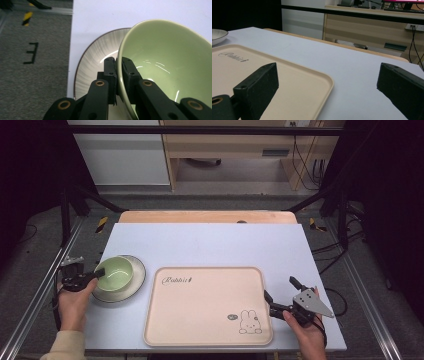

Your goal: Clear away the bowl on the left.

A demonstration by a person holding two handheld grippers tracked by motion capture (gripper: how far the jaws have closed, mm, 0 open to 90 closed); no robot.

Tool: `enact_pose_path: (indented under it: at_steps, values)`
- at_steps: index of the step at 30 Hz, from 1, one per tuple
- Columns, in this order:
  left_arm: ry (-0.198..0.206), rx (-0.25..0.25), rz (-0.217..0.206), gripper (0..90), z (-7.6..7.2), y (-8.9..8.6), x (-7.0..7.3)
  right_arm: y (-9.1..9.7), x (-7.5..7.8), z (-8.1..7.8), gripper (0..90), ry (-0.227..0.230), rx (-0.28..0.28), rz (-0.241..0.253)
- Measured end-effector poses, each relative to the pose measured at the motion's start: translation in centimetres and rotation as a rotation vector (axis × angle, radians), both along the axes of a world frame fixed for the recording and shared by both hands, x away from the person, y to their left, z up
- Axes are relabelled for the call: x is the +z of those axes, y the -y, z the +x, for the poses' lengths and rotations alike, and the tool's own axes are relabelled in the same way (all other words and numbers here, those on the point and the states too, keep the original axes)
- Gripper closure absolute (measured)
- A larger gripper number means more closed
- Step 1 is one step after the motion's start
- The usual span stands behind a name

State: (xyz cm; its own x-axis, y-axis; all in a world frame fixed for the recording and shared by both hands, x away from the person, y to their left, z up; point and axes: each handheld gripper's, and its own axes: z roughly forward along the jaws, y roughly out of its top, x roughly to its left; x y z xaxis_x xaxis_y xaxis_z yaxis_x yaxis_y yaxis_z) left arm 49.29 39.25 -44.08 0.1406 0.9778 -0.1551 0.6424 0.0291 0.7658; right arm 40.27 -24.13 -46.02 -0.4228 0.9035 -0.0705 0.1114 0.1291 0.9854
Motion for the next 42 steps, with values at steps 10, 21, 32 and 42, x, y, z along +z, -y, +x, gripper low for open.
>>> enact_pose_path:
  at_steps: [10, 21, 32, 42]
  values:
    - [0.049, -0.003, -0.07, 82.6, -0.6, -0.1, 1.1, 0.0, 0.1, 0.0, 4.0, 0.006, 0.003, 0.003]
    - [0.111, -0.071, -0.118, 82.8, -1.1, 1.8, 3.6, 0.0, 0.3, 0.0, 4.0, 0.013, 0.005, 0.008]
    - [0.127, -0.133, -0.117, 82.7, -1.3, 4.3, 4.3, -0.1, 0.3, -0.1, 4.0, 0.015, 0.013, -0.002]
    - [0.116, -0.19, -0.082, 82.6, -1.3, 6.8, 4.0, 0.0, 0.3, -0.1, 4.1, 0.013, 0.016, 0.006]
